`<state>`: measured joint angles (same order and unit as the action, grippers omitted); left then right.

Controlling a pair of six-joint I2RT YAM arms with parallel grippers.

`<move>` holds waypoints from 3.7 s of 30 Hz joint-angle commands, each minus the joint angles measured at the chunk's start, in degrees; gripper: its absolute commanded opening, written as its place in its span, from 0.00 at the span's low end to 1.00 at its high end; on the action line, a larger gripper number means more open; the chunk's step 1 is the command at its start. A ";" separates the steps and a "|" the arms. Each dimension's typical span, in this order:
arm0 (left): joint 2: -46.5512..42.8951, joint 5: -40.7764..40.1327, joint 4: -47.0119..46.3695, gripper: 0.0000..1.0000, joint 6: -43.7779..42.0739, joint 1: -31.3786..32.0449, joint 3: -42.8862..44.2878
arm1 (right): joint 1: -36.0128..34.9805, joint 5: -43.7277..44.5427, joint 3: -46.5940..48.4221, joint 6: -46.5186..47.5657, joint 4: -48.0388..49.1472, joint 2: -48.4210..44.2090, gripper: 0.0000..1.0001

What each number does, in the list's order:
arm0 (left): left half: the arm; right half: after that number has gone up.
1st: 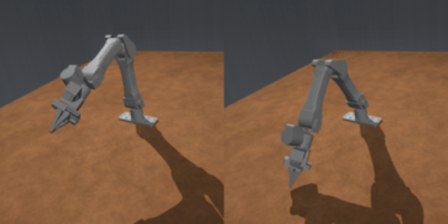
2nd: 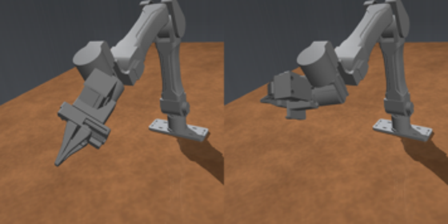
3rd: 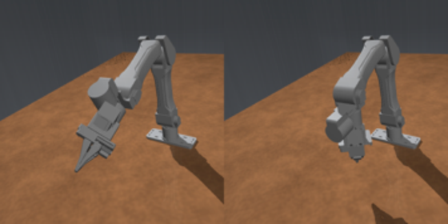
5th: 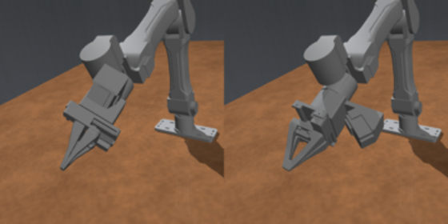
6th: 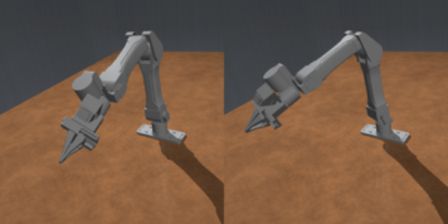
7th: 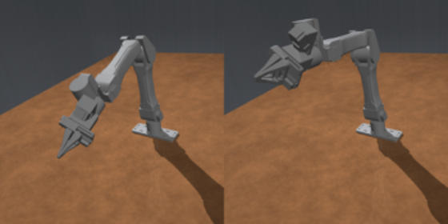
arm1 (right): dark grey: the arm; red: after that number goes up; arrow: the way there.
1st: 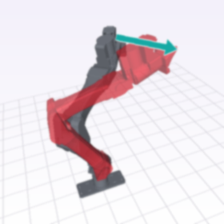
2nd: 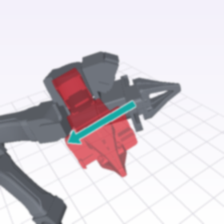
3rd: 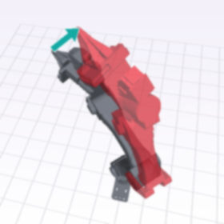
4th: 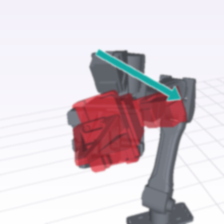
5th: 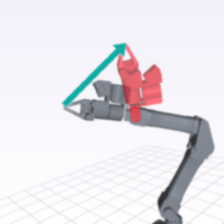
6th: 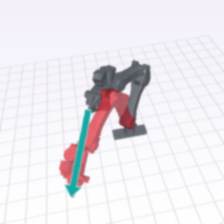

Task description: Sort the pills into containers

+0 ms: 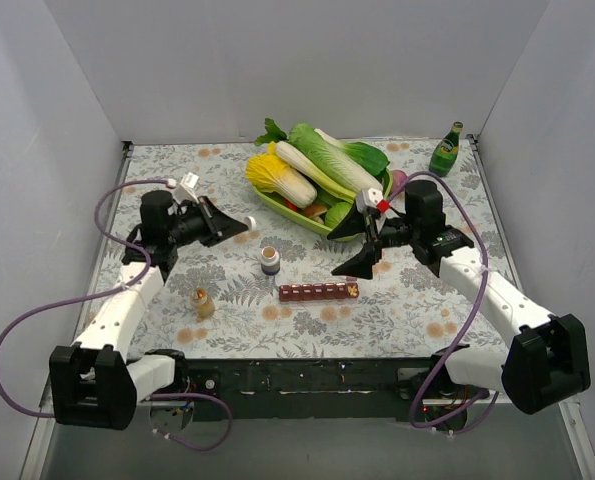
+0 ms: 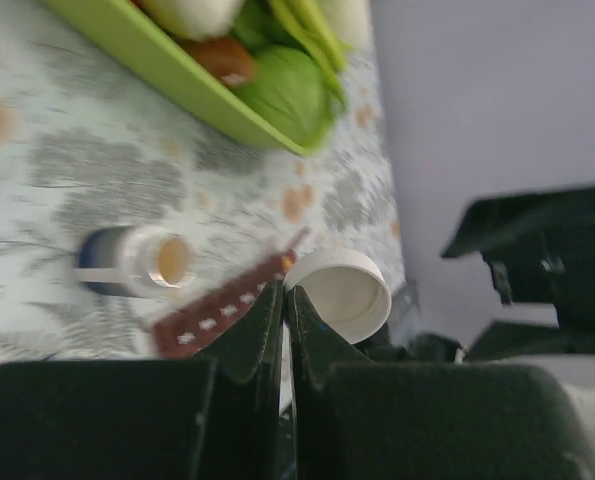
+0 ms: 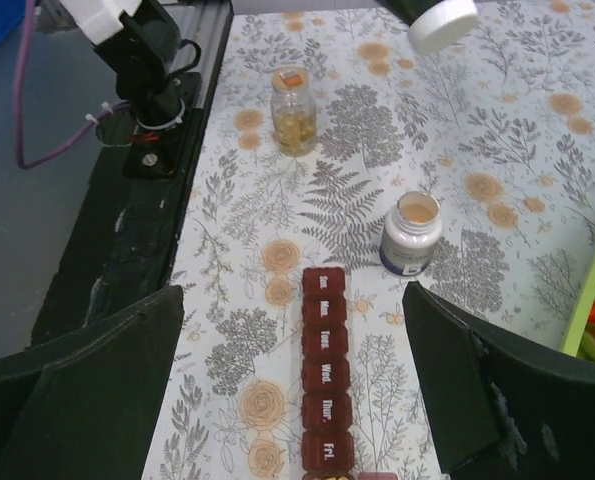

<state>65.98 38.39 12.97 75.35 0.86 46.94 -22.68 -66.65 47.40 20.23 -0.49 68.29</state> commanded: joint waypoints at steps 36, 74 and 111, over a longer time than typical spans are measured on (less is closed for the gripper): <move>1.09 -7.01 -57.09 0.00 45.32 32.97 -11.78 | -7.73 2.76 6.39 -48.00 48.48 5.53 0.82; -12.81 -40.65 12.31 0.95 -0.10 30.95 0.08 | -7.55 17.41 9.11 -6.47 3.33 2.72 0.23; -13.34 -27.67 -12.43 0.98 -12.61 30.78 -17.30 | -7.75 27.90 32.51 8.69 -29.14 17.06 0.25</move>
<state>49.45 2.20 13.21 60.47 31.94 33.58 -34.39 -29.45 85.10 32.40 -35.11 91.26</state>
